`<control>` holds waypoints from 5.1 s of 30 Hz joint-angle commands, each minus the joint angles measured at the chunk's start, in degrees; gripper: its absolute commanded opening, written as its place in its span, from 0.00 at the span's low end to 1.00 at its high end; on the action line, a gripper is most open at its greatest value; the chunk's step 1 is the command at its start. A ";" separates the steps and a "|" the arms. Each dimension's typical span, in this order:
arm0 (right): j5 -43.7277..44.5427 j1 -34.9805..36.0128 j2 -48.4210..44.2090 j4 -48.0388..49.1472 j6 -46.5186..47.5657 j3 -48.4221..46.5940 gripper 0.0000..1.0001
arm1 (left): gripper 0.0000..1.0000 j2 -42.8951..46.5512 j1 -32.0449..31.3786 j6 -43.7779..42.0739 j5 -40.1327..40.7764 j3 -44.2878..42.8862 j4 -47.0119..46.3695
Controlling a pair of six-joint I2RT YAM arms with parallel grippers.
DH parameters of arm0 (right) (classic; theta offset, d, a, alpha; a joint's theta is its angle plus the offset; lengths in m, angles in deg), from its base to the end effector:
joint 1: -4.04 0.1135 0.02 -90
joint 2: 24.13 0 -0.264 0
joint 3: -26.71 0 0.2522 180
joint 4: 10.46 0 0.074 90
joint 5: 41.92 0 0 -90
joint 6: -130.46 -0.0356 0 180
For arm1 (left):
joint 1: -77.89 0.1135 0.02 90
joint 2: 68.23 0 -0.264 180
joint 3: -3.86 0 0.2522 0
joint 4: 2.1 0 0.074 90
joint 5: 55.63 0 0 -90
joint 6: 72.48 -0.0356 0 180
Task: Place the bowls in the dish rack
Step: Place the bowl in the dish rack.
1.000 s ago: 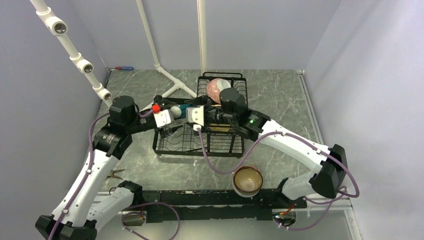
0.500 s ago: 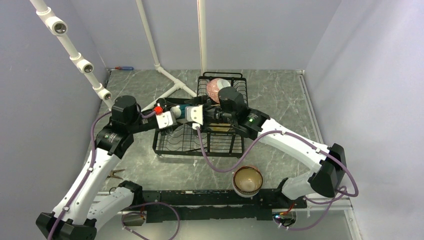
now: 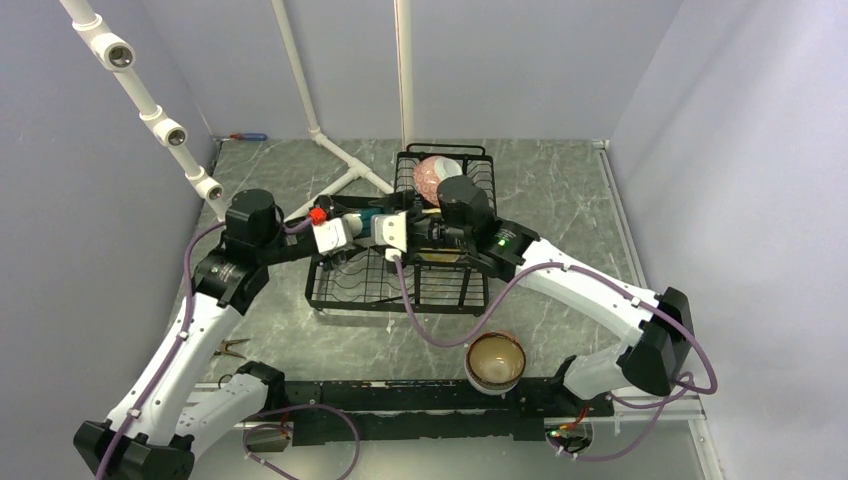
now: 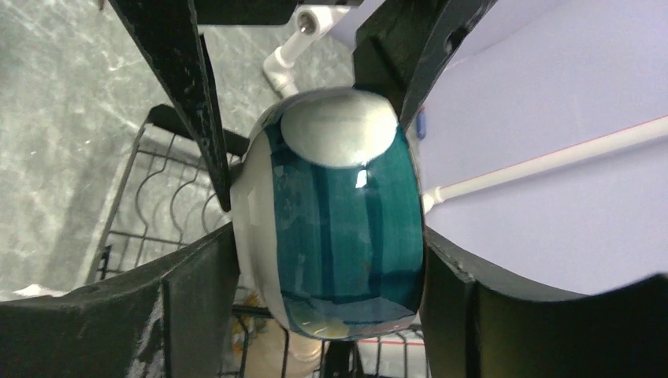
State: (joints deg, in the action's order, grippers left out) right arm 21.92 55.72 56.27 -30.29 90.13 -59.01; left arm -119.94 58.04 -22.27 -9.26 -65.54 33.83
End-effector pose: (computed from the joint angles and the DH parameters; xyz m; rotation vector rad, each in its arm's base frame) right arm 0.1921 0.2684 0.3706 -1.5893 0.8856 0.4403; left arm 0.1717 -0.0881 0.3661 1.3117 1.2681 -0.4714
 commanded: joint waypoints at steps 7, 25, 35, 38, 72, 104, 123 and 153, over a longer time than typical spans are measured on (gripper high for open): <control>-1.03 0.07 -2.52 9.93 3.28 1.31 1.00 | 0.03 1.02 -0.09 9.47 5.40 0.59 1.51; -3.00 0.07 -7.93 12.57 1.16 4.75 1.00 | 0.03 -1.08 -0.02 41.47 11.76 14.49 -17.51; -3.12 0.09 -10.37 12.25 1.24 6.28 1.00 | 0.03 -12.89 0.61 54.95 7.06 15.18 -28.61; -2.88 0.04 -10.85 11.74 1.45 6.48 1.00 | 0.03 -16.47 1.00 56.67 4.79 13.94 -28.75; -5.24 0.13 -12.73 11.90 2.29 7.76 1.00 | 0.03 -20.42 11.29 67.10 10.87 16.09 -36.17; -5.20 0.17 -11.98 9.66 3.30 7.47 1.00 | 0.09 -44.04 14.58 63.69 1.86 1.77 -38.46; -5.76 0.15 -12.29 9.32 3.50 7.32 1.00 | 0.66 -41.40 14.54 58.60 10.52 -0.94 -28.69; -7.16 0.11 -12.01 8.52 3.92 6.55 1.00 | 0.75 -40.35 14.58 56.25 8.92 -5.54 -18.19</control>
State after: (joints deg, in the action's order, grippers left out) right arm 16.20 55.81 44.97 -21.61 93.47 -50.93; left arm -162.27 72.70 32.02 5.99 -68.90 18.33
